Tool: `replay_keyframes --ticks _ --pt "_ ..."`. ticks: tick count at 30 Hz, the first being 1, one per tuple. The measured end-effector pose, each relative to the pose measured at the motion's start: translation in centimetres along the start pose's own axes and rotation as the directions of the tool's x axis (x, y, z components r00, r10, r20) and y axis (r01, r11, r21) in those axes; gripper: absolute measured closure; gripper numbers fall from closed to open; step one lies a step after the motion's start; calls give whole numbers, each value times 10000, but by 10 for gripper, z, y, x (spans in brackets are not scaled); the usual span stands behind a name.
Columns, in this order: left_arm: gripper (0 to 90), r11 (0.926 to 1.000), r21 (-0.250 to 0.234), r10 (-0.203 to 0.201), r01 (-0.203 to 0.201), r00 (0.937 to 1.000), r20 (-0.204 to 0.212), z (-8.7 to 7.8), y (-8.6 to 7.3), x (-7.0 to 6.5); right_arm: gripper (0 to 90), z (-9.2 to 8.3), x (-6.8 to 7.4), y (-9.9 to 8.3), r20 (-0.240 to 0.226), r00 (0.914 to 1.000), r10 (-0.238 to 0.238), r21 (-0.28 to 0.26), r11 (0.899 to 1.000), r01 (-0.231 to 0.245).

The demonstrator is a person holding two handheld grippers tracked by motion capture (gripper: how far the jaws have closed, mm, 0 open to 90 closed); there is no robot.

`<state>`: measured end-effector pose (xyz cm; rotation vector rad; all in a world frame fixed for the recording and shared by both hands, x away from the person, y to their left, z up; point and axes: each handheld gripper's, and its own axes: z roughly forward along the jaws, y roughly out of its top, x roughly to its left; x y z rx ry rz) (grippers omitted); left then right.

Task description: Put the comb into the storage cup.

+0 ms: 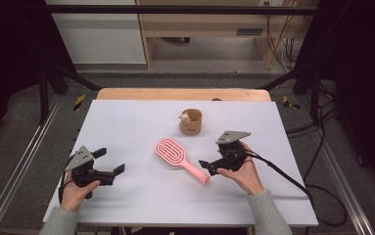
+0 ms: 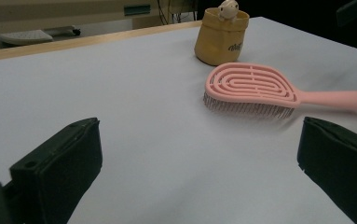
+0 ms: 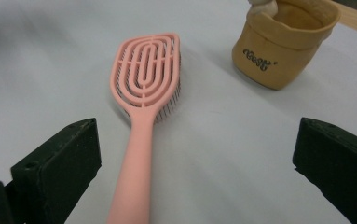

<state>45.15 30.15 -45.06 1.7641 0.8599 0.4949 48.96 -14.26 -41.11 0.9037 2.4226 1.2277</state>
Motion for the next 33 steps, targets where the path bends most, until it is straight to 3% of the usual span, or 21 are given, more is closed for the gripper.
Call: replay_keyframes --ticks 11,24,33 --pt "0 10000 21 0 0 10000 -13 1 0 0 15 3 16 22 -48 9995 -298 -210 9993 297" --pt "0 10000 60 -9 10 10000 -44 1 -1 1 5 15 23 28 -29 9998 -203 229 9995 204" --pt "0 10000 49 -17 18 10000 -47 1 -1 1 12 32 31 26 -194 9995 -249 650 9975 261"
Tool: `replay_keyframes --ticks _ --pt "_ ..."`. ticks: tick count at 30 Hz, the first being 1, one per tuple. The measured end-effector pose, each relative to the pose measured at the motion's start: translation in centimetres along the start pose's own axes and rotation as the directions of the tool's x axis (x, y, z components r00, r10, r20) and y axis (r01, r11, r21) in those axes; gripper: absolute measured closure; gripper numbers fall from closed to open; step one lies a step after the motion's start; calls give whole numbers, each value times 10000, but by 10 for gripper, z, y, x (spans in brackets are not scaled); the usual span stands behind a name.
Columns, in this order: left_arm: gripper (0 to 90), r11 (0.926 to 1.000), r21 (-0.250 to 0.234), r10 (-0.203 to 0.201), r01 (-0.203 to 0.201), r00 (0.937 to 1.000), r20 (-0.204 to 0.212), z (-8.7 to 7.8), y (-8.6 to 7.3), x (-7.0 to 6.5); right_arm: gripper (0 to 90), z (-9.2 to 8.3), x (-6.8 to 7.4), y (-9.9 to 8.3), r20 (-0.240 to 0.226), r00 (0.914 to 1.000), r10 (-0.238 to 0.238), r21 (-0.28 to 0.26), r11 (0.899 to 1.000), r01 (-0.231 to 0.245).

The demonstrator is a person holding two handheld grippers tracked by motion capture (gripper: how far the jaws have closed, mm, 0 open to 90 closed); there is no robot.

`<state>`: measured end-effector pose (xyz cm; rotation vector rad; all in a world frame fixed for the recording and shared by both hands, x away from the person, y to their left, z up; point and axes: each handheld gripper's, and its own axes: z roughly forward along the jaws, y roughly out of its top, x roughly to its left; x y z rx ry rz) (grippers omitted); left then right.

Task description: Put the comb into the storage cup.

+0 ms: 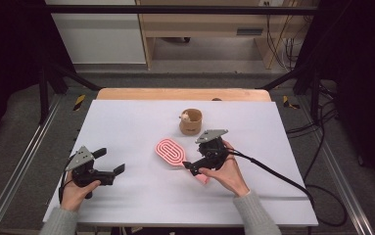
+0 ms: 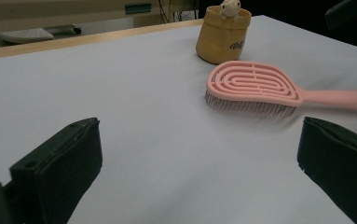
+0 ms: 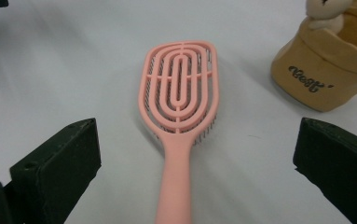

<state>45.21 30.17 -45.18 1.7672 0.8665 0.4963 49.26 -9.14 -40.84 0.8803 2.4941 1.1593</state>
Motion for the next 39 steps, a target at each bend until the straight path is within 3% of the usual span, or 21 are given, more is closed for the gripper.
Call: replay_keyframes --ticks 11,26,39 --pt "0 10000 0 -3 3 10000 1 0 0 0 22 28 6 -3 -219 9997 -79 637 9979 93" --pt "0 10000 22 15 -15 10000 -1 0 0 0 57 52 4 -13 -331 9994 -71 1408 9900 117" --pt "0 10000 11 13 -13 10000 4 0 0 0 260 61 4 -18 -638 9979 -142 1878 9819 260"
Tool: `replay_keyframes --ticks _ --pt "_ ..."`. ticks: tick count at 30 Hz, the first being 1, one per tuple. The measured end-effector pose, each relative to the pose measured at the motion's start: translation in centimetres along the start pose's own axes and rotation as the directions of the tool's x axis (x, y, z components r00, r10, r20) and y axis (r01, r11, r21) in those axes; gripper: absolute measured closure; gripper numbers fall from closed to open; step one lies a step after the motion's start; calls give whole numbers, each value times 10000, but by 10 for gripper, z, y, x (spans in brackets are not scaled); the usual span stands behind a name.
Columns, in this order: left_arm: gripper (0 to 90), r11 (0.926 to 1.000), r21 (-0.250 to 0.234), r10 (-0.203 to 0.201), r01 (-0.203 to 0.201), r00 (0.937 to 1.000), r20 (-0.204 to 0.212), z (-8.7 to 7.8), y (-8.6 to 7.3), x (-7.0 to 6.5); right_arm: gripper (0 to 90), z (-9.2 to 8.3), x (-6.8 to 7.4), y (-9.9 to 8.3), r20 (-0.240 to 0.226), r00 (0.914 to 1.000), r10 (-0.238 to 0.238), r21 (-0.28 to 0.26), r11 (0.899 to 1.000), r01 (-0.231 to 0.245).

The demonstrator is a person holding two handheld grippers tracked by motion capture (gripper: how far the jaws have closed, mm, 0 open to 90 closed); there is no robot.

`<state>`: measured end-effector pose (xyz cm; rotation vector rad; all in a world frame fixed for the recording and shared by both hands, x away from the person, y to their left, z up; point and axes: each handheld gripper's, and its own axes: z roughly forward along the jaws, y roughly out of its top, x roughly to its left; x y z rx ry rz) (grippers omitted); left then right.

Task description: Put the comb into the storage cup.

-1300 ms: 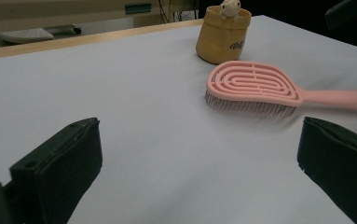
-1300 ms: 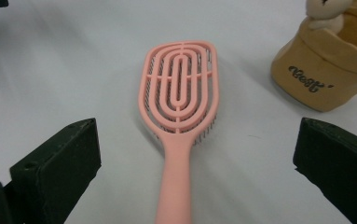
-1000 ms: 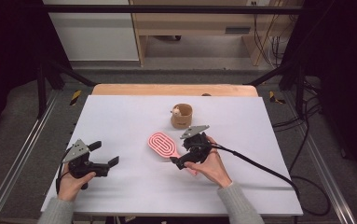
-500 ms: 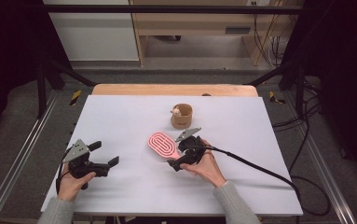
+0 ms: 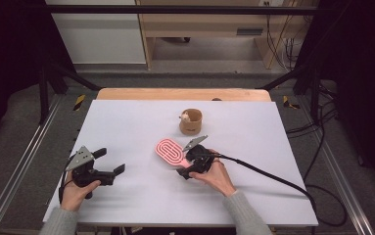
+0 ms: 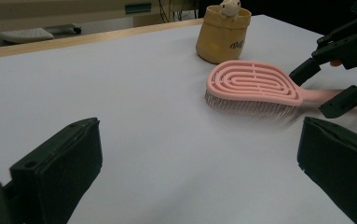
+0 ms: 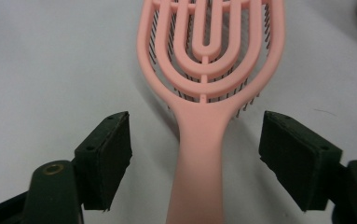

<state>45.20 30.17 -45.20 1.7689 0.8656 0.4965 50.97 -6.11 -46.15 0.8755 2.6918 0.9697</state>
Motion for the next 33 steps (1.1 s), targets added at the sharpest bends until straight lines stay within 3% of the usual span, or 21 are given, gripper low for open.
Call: replay_keyframes --ticks 8,22,33 --pt "0 10000 -1 -4 4 10000 0 0 0 0 423 1 0 -1 -12 9999 -112 88 9999 112" --pt "0 10000 -11 -20 20 10000 -3 0 0 0 614 1 1 -2 151 9997 -173 250 9995 169" --pt "0 10000 -22 -28 28 10000 -6 0 0 0 674 2 1 -2 303 9994 -156 340 9993 146"
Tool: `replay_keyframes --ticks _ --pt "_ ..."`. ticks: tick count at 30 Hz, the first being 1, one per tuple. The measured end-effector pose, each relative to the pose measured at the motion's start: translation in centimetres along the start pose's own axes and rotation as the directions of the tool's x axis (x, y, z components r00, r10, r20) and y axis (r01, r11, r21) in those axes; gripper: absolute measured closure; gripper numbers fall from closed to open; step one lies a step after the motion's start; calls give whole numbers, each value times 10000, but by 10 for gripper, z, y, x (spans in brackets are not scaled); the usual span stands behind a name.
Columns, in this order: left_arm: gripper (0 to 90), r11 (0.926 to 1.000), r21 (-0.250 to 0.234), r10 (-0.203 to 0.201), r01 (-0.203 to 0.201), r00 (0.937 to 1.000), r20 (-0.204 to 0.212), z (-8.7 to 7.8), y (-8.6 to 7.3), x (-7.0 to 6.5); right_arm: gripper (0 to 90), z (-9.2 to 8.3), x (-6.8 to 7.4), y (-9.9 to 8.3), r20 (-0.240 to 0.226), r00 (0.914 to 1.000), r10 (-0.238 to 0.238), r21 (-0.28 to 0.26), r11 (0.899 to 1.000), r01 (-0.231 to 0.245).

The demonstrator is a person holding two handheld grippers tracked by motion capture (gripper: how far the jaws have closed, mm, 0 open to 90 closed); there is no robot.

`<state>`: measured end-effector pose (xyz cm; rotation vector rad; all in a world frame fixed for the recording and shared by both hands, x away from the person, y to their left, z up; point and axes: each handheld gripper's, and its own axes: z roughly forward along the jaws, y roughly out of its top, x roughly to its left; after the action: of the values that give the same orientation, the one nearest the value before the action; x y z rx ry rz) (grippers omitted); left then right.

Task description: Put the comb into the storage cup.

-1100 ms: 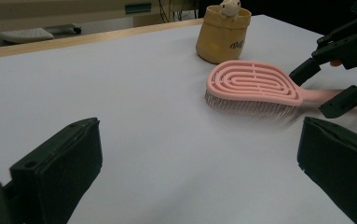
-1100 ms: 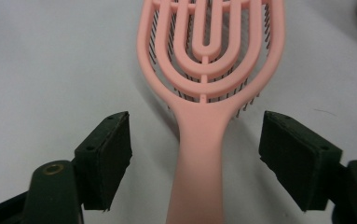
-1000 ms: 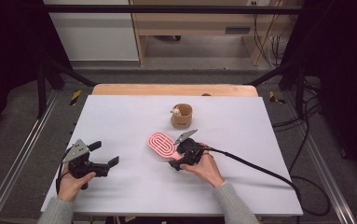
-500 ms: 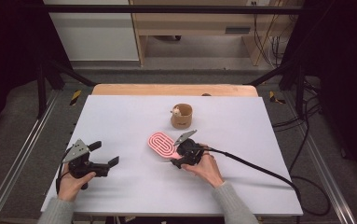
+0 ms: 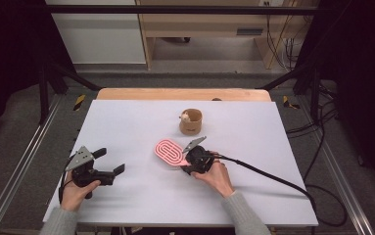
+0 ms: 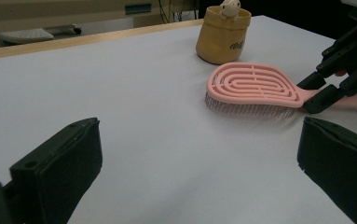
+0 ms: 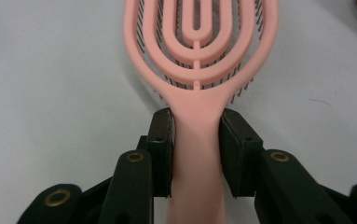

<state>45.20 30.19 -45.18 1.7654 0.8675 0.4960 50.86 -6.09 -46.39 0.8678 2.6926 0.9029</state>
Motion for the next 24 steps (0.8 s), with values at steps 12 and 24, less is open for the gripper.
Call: replay_keyframes --ticks 12,24 --pt "0 10000 -11 4 -4 10000 3 0 0 0 692 0 0 0 50 10000 48 30 10000 -48" --pt "0 10000 -16 -2 2 10000 -1 0 0 0 696 -2 1 0 -105 9994 338 86 9994 -337"
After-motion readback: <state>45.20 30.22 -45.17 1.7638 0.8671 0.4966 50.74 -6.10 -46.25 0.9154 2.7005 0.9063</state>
